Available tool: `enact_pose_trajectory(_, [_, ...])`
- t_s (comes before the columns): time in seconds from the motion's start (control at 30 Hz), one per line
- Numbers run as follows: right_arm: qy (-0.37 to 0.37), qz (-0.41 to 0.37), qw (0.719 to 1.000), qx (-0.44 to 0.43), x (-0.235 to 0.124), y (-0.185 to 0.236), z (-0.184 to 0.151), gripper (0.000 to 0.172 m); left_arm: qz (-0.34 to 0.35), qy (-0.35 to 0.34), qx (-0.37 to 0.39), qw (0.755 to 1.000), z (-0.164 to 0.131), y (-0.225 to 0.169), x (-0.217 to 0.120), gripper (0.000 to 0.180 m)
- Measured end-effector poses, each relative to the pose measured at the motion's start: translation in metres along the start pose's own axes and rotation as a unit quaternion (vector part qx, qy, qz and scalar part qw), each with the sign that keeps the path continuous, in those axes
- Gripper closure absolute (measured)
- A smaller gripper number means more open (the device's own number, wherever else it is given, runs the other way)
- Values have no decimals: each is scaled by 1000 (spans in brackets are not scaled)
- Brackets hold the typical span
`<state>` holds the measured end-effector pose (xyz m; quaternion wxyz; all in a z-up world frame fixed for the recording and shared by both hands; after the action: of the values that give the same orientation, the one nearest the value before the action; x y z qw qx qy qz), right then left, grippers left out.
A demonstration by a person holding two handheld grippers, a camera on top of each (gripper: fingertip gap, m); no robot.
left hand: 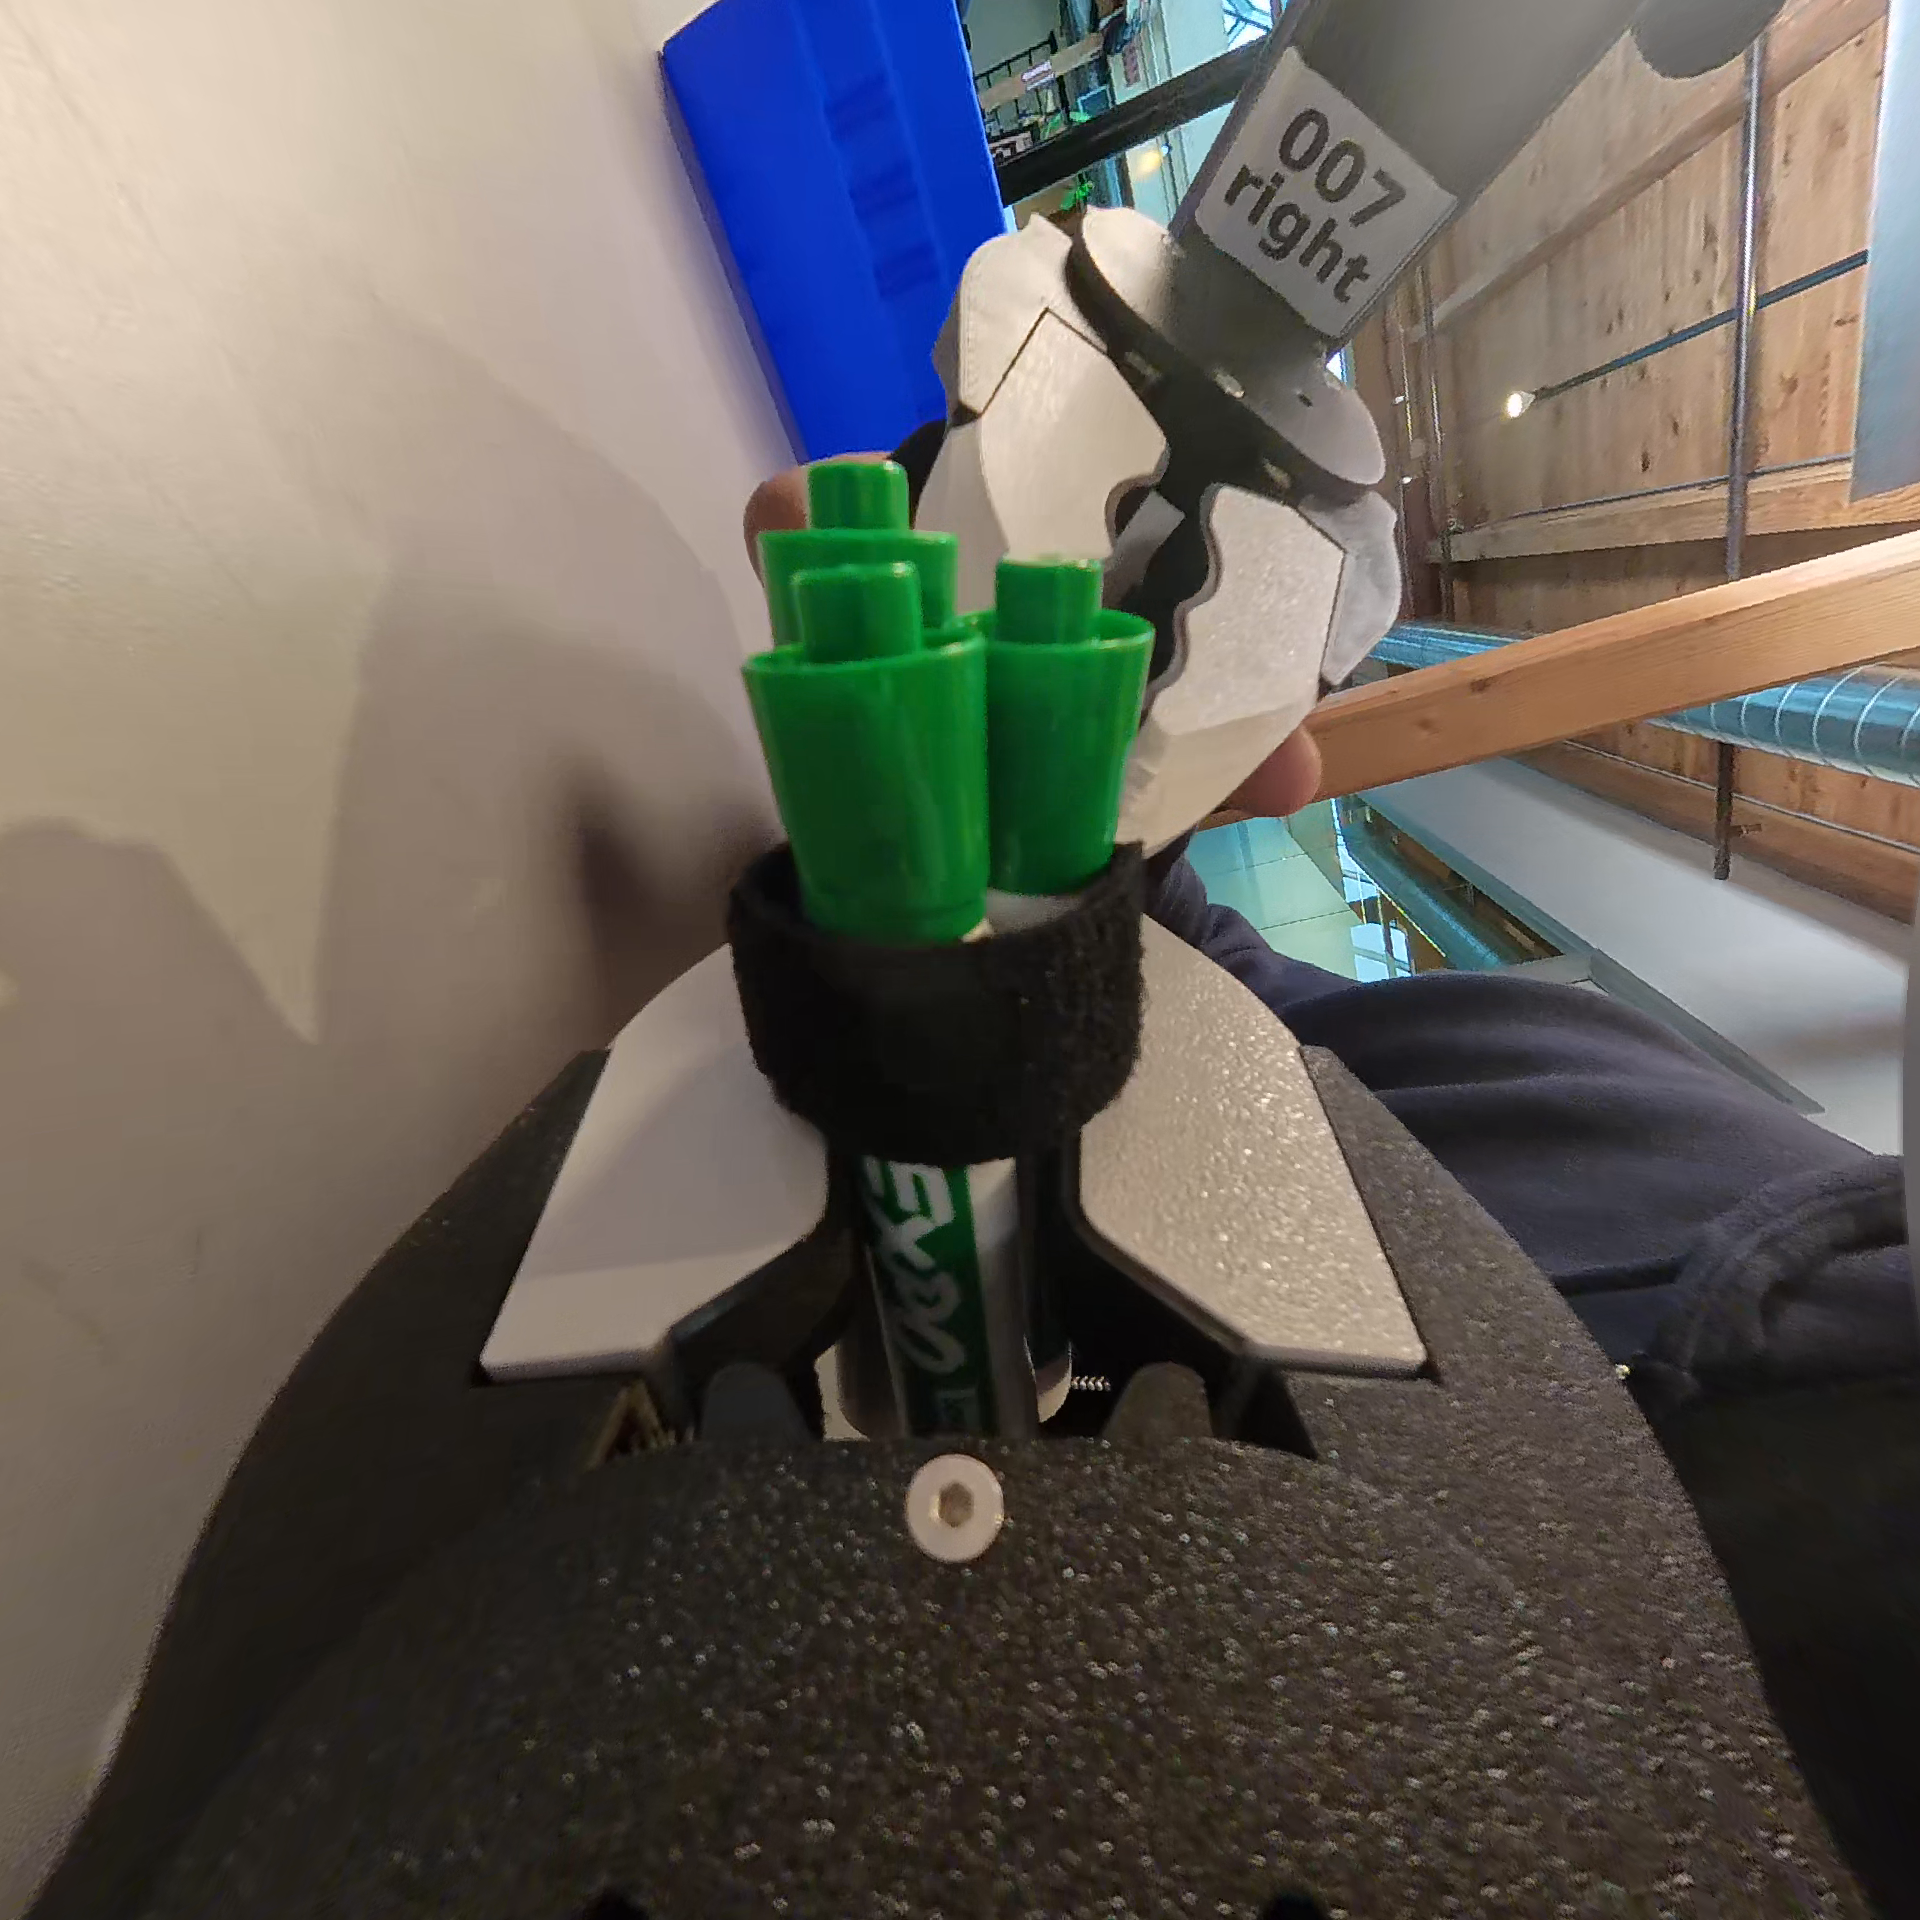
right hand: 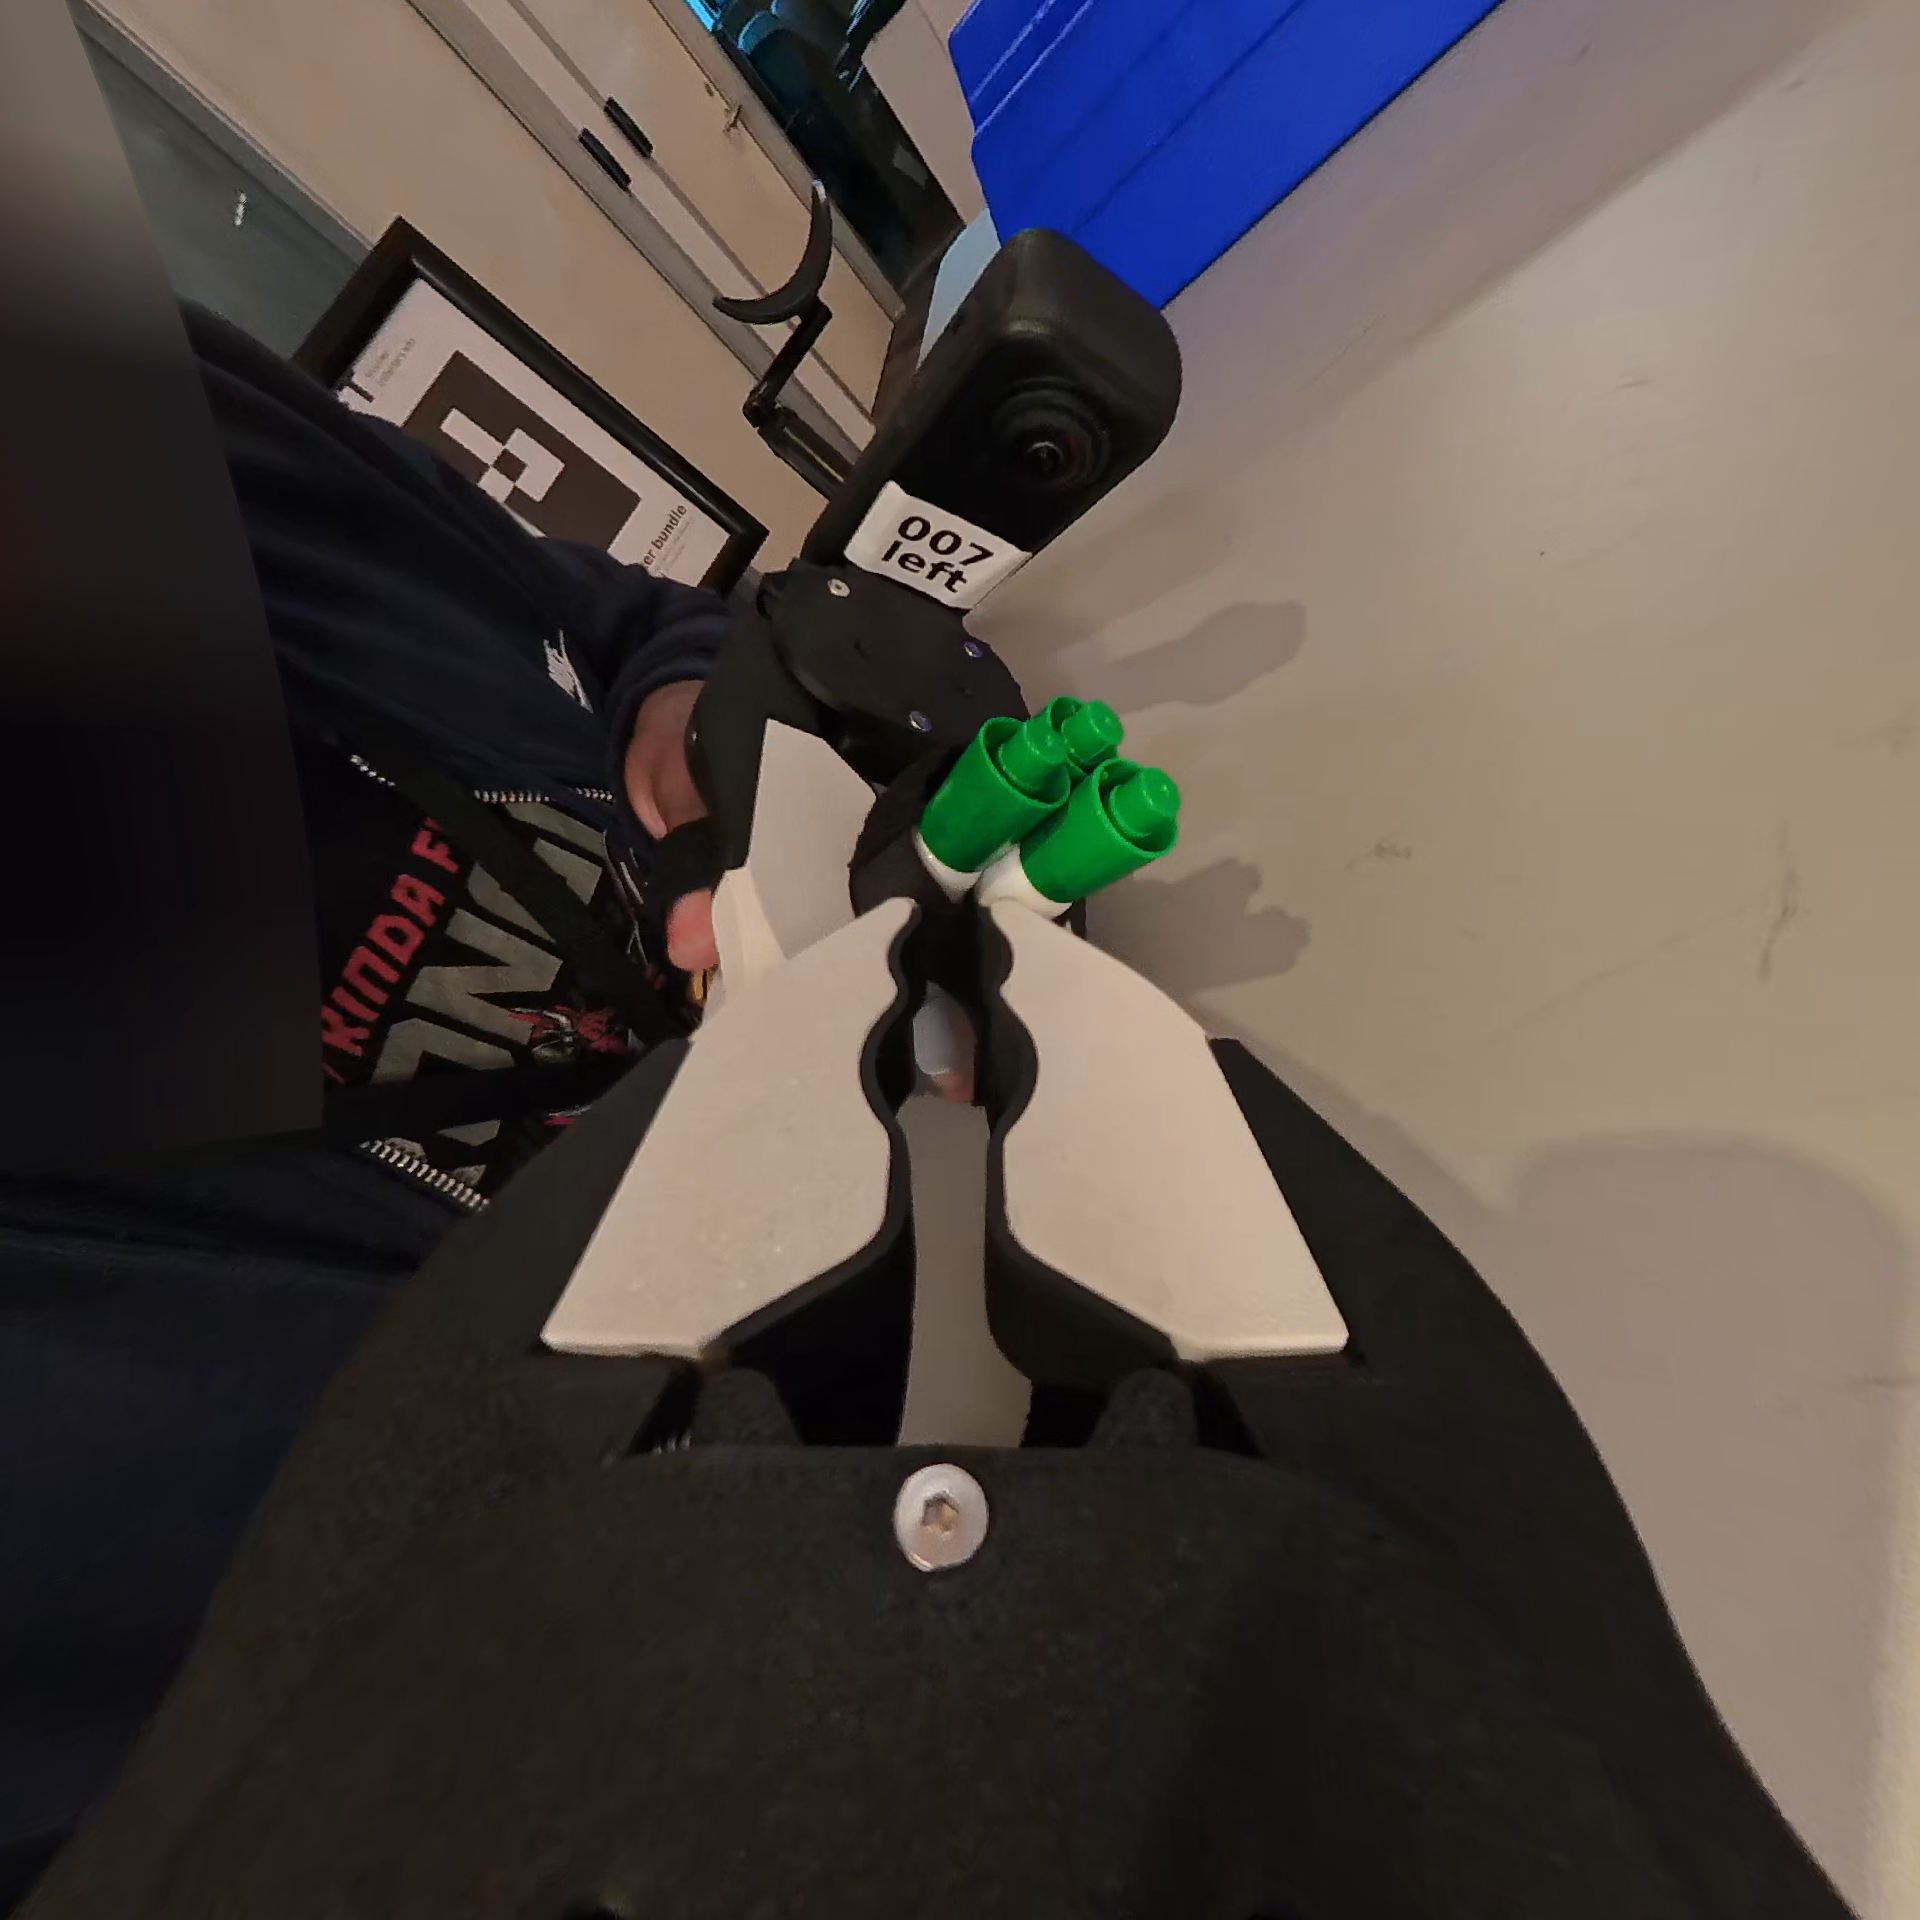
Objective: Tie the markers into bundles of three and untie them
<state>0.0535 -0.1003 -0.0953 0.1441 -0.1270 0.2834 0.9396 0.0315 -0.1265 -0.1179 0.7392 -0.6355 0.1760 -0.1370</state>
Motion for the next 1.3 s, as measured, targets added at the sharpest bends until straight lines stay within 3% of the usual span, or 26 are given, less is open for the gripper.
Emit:
enact_pose_trajectory(0.43, [19,35,998,-38,4,6,-4,161,0,6,2,1000,-3,0,1,137])
enact_pose_trajectory(0.6, [21,38,999,-29,1,3,-5,169,-6,-2,-2,1000,-2,-1,-1,138])
enact_pose_trajectory(1.3, [21,43,999,-17,-4,7,-2,170,-6,-9,13,1000,-3,-1,-5,139])
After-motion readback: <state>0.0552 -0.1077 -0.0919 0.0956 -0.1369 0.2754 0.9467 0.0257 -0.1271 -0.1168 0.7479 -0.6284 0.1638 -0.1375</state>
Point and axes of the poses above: each gripper's, where its closed fingertips meet, x out along the fingers, z out of its top, y = z × x across the jaws, the point moved 3 cm from there along -x, back along the fingers, and after that the axes turned 11 degrees about -x, right-handed, at the moved point
